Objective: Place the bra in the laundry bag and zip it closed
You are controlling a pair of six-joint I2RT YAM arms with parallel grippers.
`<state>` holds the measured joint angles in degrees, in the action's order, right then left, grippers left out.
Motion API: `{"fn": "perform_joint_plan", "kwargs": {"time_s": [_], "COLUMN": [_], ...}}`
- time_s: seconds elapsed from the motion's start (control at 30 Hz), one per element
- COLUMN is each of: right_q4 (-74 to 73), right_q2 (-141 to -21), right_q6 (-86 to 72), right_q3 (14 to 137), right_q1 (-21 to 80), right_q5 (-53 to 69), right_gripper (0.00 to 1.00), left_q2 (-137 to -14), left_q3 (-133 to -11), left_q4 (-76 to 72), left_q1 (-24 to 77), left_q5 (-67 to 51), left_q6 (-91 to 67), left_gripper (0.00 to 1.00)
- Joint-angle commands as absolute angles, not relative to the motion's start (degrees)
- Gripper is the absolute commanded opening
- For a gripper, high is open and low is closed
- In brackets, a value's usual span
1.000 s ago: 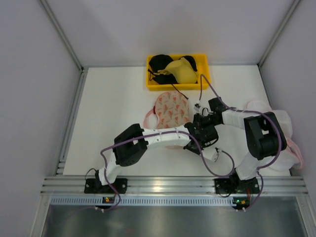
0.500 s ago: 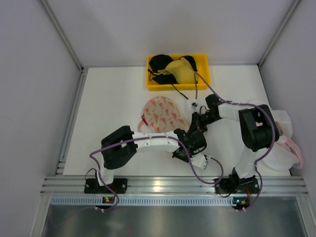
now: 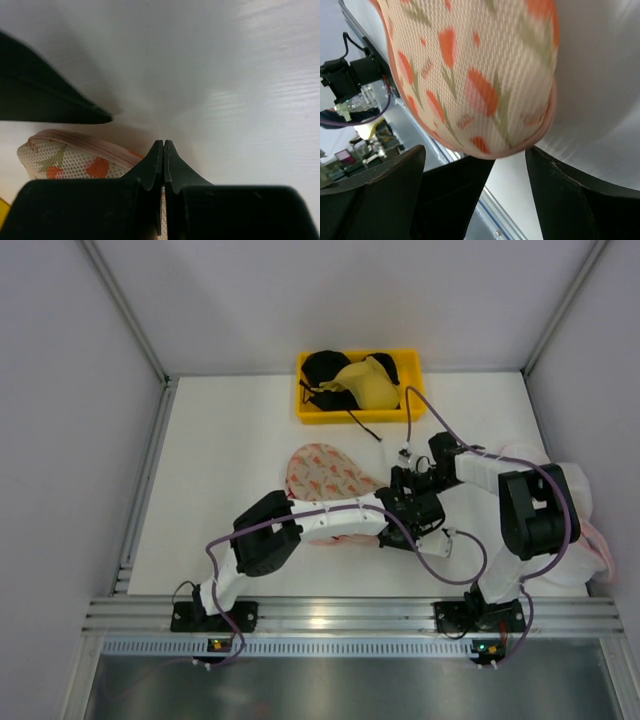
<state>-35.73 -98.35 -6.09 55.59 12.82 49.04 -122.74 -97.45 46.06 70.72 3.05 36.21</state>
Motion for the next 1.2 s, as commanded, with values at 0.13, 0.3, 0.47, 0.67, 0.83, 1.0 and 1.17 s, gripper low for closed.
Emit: {"fn": "perform_joint_plan", "kwargs": {"time_s": [0.13,0.3,0.47,0.67,0.83,1.0,1.17], "right_q4": [-37.09,-37.00,-39.81,-42.53,-42.54,-43.50,-48.07], "right_q2": [-99.04,-101.07,-103.97,-108.19,-109.07,-106.01,-102.57], "right_q6": [-6.24,-6.33,-2.74,2.63,2.38,0.35,2.19], "right_q3": [54.05,56.51,60.19,65.11,68.02,67.86,62.95], "right_q1": [13.01,12.83,12.57,11.34,11.43,10.73,9.67], "right_q5": [55.27,54.23,52.91,49.66,47.55,47.46,49.92], "right_gripper": [0.65,0.07,0.00,0.00,0.01,0.66,0.79], "left_q2": [-123.92,-121.56,-115.67,-109.08,-107.93,-112.14,-115.48], "left_q3": [-101.60,-98.80,-89.06,-79.38,-77.16,-84.10,-92.00], "left_q4": [43.42,43.59,43.59,43.68,43.59,43.59,43.59], "left_q1": [69.79,69.87,70.48,70.93,70.93,70.49,69.35], "left_q5": [4.83,1.95,-1.83,-5.36,-5.27,-3.70,-2.99], "left_q6": [34.89,35.24,36.03,36.30,36.04,33.14,31.38], "left_gripper": [0.00,0.00,0.00,0.00,0.00,0.00,0.00]}}
